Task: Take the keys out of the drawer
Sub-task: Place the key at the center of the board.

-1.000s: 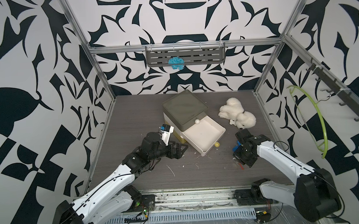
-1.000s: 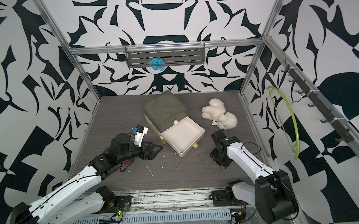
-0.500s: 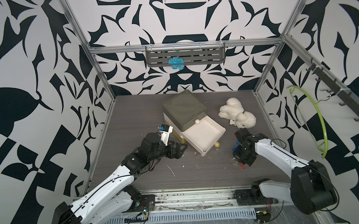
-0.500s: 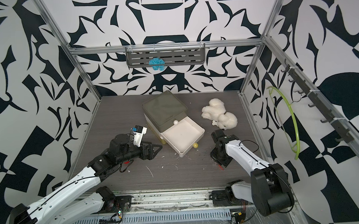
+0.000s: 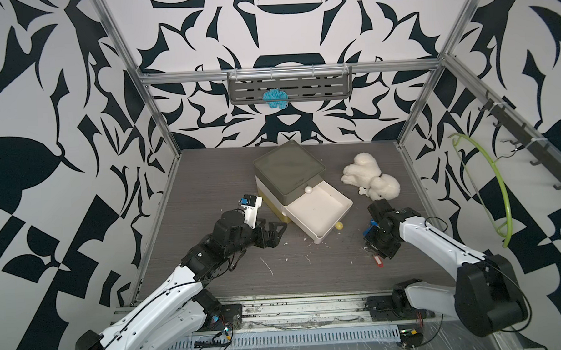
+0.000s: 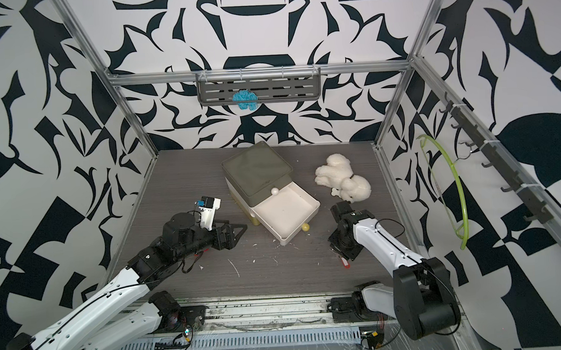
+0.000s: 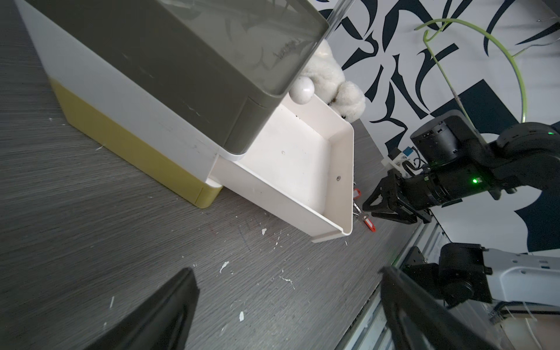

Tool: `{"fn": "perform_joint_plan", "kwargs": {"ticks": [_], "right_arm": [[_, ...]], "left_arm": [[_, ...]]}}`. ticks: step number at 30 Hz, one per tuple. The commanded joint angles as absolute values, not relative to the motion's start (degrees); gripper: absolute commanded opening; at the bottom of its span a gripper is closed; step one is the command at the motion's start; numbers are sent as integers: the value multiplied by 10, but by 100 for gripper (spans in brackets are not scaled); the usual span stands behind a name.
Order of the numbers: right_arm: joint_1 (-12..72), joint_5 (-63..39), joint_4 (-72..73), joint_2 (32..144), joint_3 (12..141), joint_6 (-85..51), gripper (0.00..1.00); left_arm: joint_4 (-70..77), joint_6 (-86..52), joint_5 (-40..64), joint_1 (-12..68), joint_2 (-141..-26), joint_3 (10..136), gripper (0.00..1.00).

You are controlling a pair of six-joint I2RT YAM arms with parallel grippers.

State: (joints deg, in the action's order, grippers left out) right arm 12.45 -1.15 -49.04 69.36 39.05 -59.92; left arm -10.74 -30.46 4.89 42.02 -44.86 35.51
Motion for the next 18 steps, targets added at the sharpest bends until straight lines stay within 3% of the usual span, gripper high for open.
{"fn": "perform_joint_plan", "kwargs": {"ticks": [1, 5, 18], "right_arm": [[122, -21, -516, 668, 428, -605, 40], [122, -50, -509, 641, 442, -611, 47], [122, -192, -372, 513, 399, -617, 51]], "left_arm": [[-135, -308, 20, 422, -438, 378, 99], [-159, -303, 5, 421, -443, 403, 99], [-297, -199, 55, 417, -539, 575, 99]]}}
